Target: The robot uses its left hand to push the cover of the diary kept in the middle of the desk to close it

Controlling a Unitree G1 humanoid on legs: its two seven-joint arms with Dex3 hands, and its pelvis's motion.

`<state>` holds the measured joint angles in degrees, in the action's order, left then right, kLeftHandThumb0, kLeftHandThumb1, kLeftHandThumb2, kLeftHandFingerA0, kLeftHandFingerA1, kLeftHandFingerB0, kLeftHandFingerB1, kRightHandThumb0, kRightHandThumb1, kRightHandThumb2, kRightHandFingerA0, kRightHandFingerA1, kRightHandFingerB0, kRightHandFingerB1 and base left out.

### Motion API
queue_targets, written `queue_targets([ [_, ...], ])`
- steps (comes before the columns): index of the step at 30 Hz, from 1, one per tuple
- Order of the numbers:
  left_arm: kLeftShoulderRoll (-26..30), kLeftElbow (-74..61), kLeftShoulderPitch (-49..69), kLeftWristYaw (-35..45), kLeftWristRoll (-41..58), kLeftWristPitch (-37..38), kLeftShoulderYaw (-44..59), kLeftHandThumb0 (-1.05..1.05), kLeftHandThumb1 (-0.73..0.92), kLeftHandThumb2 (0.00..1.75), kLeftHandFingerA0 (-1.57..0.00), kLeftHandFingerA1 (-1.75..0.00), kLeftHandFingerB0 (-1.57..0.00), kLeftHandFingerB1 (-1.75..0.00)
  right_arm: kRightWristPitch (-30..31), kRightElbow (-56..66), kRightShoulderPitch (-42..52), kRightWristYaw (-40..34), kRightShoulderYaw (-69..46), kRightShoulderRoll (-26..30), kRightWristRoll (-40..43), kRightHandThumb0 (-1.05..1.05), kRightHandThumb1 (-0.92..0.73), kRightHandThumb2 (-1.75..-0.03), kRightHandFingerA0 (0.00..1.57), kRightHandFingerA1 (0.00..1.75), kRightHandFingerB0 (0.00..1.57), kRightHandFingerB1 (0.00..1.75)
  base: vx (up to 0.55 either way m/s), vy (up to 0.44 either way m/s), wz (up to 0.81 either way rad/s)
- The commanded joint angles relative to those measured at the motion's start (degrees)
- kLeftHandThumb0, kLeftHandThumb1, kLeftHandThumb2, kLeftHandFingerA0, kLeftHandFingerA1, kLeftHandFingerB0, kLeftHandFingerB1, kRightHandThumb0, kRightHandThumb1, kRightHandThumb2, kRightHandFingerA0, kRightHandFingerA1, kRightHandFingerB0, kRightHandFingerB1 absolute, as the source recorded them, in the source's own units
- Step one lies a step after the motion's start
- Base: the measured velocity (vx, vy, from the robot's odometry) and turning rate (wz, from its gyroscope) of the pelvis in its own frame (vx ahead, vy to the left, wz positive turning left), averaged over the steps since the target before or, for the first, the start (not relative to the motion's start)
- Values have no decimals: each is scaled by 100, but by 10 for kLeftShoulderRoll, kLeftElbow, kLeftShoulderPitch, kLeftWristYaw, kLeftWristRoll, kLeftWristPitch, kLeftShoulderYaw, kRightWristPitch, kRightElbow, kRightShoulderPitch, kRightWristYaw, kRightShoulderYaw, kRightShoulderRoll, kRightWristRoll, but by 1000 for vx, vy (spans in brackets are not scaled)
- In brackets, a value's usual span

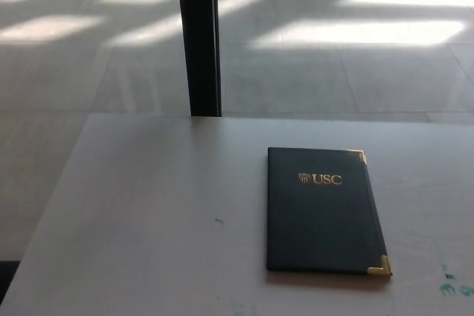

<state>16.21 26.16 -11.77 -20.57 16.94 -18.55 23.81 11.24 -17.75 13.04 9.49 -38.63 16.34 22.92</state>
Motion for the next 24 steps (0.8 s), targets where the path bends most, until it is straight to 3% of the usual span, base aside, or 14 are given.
queue_targets([
  [1,34,249,26,-93,43,140,150,-78,78,117,-120,-134,-40,-59,5,-4,7,-3,-13,21,5,-99,-89,-68,102,63,76,51,0,0,0],
  [3,34,262,27,-84,36,150,150,-83,92,71,-106,-147,-78,-62,0,-13,5,-2,-13,23,3,-96,-68,-122,101,63,66,53,0,0,0],
  [4,35,265,25,-86,31,145,148,-84,92,71,-107,-146,-76,-58,-3,-17,4,-5,-12,24,0,-99,-89,-68,105,59,78,50,0,0,0],
  [5,39,275,14,-88,24,143,143,-84,92,72,-108,-139,-76,-58,0,-14,-6,-12,-12,24,0,-99,-69,-122,107,62,71,52,0,0,0],
  [8,35,280,9,-66,6,140,129,-80,92,73,-109,-136,-76,-85,5,-16,-10,-10,-13,27,4,-94,-66,-120,102,64,73,55,0,0,0],
  [9,34,282,7,-59,1,140,125,-79,92,71,-104,-141,-68,-56,3,-19,-10,-6,-13,28,4,-98,-89,-68,103,60,77,50,0,0,0],
  [12,29,291,2,-43,-10,149,111,-79,92,72,-103,-141,-64,-50,-5,-27,-10,0,-11,31,2,-98,-90,-68,102,60,78,50,0,0,0],
  [13,31,299,-1,-38,-21,151,98,-76,78,109,-106,-126,-58,-70,-5,-28,-11,0,-11,31,2,-98,-89,-68,103,60,78,50,0,0,0],
  [15,34,317,-9,-30,-35,157,78,-78,92,73,-96,-153,-63,-116,-4,-29,-12,0,-11,31,4,-99,-89,-68,102,60,78,49,0,0,0],
  [16,38,317,-7,-26,-45,149,62,-78,92,75,-102,-154,-76,-107,9,-6,-3,-6,-13,26,10,-92,-68,-121,100,67,71,56,0,0,0],
  [18,42,322,-8,-26,-40,146,58,-82,84,78,-101,-153,-69,-77,11,0,0,-5,-12,27,9,-98,-90,-68,103,63,76,51,0,0,0],
  [22,44,315,0,-28,-36,146,53,-78,92,73,-101,-148,-65,-63,5,-8,-2,-7,-9,29,4,-98,-90,-68,103,60,77,50,0,0,0],
  [23,46,312,2,-23,-29,142,58,-78,91,73,-104,-153,-68,-127,4,-9,-2,-7,-9,29,4,-98,-90,-68,102,61,77,51,0,0,0],
  [24,46,311,2,-21,-26,141,59,-78,91,73,-104,-153,-68,-127,4,-10,-2,-6,-9,29,4,-98,-90,-68,102,61,77,51,0,0,0],
])
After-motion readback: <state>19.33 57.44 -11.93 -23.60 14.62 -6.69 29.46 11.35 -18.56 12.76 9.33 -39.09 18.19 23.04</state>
